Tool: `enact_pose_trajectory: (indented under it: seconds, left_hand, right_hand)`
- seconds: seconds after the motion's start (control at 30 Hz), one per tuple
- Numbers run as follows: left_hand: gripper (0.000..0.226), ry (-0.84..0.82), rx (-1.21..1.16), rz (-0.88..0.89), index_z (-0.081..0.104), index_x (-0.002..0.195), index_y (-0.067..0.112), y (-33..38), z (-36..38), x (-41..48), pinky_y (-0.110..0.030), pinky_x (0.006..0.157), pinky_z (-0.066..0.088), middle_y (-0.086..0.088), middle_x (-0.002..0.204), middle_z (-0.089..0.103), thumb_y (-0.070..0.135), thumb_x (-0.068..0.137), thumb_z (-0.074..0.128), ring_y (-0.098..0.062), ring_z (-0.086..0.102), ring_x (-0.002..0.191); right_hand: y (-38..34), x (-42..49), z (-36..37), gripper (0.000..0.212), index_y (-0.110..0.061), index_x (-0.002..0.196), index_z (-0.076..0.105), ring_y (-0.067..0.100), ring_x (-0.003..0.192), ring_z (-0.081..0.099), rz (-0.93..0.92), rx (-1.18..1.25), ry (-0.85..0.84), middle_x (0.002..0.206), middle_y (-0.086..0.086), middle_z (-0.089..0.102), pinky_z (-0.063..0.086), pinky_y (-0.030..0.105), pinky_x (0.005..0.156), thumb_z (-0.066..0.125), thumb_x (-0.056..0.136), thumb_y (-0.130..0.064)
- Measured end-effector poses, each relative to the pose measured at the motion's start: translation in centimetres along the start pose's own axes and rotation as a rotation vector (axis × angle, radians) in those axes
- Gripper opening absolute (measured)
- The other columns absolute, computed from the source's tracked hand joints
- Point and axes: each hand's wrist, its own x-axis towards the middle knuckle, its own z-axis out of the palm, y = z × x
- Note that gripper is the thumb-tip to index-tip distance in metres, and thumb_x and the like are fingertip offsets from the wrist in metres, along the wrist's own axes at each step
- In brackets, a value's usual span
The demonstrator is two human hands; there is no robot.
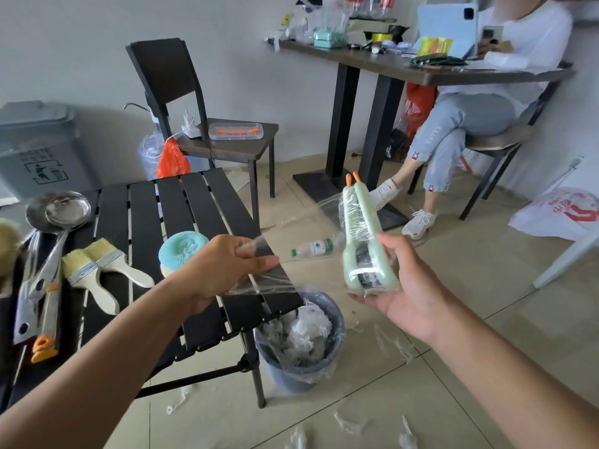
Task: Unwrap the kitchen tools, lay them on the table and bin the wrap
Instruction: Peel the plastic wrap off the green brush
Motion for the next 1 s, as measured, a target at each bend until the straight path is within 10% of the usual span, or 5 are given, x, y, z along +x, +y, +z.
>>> enact_pose_trajectory:
  seconds: [0.17, 0.43, 0.63, 0.83, 1.0]
  left_hand:
    - [0.055, 0.12, -0.024, 0.075, 0.077, 0.084, 0.009, -0.6, 2.1, -0.2, -0.024, 0.065, 0.049, -0.001, 0.077, 0.07, 0.063, 0.074, 0.085, -0.02, 0.063, 0.065]
    - [0.018, 0.104, -0.711, 0.03, 0.065, 0.1, -0.003, -0.4, 4.6, -0.1, -0.034, 0.064, 0.063, -0.019, 0.093, 0.078, 0.006, 0.107, 0.051, -0.032, 0.077, 0.082]
    - [0.02, 0.031, -0.667, -0.094, 0.04, 0.08, 0.017, 0.2, 6.3, -0.5, -0.026, 0.044, 0.033, 0.001, 0.062, 0.034, 0.014, 0.099, 0.045, -0.013, 0.029, 0.05]
    - [0.052, -0.066, -0.045, -0.042, 0.045, 0.069, 0.022, -0.3, 6.7, -1.0, -0.034, 0.066, 0.046, 0.001, 0.065, 0.045, 0.058, 0.09, 0.078, -0.018, 0.042, 0.059]
    - [0.057, -0.099, -0.212, -0.048, 0.043, 0.055, 0.026, -0.9, 6.7, -0.4, -0.031, 0.061, 0.033, 0.003, 0.06, 0.037, 0.053, 0.089, 0.079, -0.018, 0.03, 0.059]
  right_hand:
    - [0.6, -0.4, 0.1, 0.05, -0.01, 0.12, 0.078, 0.035, 0.09, 0.074, 0.046, -0.001, -0.068, 0.11, 0.022, 0.074, 0.053, 0.05, 0.088, 0.076, 0.086, -0.047]
    - [1.3, -0.1, 0.7, 0.047, -0.009, 0.12, 0.08, 0.038, 0.116, 0.074, 0.169, 0.064, -0.157, 0.125, 0.021, 0.075, 0.064, 0.046, 0.08, 0.09, 0.082, -0.035]
    - [3.1, -0.2, 2.2, 0.037, -0.006, 0.114, 0.077, 0.032, 0.091, 0.078, 0.235, 0.009, -0.12, 0.112, 0.021, 0.078, 0.062, 0.037, 0.063, 0.07, 0.086, -0.028]
    - [4.2, -0.3, 2.5, 0.041, 0.006, 0.123, 0.07, 0.036, 0.101, 0.067, 0.101, -0.183, 0.032, 0.125, 0.033, 0.069, 0.05, 0.047, 0.094, 0.058, 0.098, -0.025]
    - [4.0, -0.4, 2.6, 0.04, -0.018, 0.098, 0.086, 0.022, 0.081, 0.073, 0.033, -0.223, -0.006, 0.093, 0.016, 0.08, 0.054, 0.035, 0.074, 0.047, 0.102, -0.028]
